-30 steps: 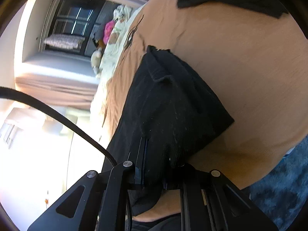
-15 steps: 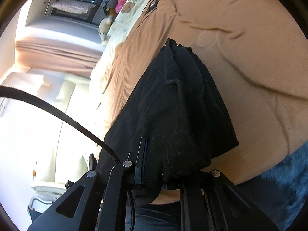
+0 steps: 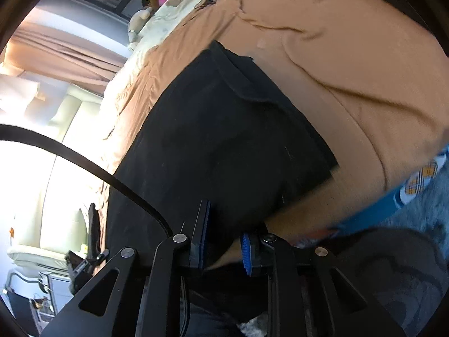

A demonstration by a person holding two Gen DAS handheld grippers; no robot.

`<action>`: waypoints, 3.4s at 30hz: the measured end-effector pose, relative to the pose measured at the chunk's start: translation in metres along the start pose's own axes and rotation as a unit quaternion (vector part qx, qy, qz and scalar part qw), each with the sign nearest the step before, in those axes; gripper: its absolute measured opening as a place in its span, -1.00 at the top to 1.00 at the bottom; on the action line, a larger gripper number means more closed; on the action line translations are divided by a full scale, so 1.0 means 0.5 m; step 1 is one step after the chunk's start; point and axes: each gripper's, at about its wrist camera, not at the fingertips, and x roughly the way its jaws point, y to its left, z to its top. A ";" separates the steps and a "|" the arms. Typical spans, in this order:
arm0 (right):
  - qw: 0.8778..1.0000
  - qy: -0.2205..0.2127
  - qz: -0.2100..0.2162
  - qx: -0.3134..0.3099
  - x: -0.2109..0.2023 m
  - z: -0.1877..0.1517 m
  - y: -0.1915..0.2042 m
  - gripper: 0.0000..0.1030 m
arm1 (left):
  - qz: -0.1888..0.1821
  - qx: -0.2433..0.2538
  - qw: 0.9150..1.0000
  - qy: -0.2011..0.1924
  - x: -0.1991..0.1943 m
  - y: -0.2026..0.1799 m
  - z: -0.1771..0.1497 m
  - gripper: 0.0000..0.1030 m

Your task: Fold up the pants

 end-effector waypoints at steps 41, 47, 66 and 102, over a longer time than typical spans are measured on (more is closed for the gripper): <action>0.964 0.023 -0.049 -0.261 0.259 0.035 0.329 0.64 | -0.058 -0.025 0.993 -0.100 -0.009 0.014 -0.056 0.01; 0.956 0.042 -0.043 -0.286 0.289 0.026 0.361 0.64 | -0.049 -0.026 0.994 -0.092 -0.015 0.015 -0.077 0.16; 0.928 0.133 -0.099 -0.334 0.334 -0.060 0.379 0.92 | -0.054 -0.010 0.992 -0.113 -0.056 -0.032 -0.080 0.75; 0.932 0.095 -0.172 -0.305 0.543 0.153 0.491 0.96 | -0.016 -0.090 0.989 -0.113 -0.020 0.003 -0.072 0.57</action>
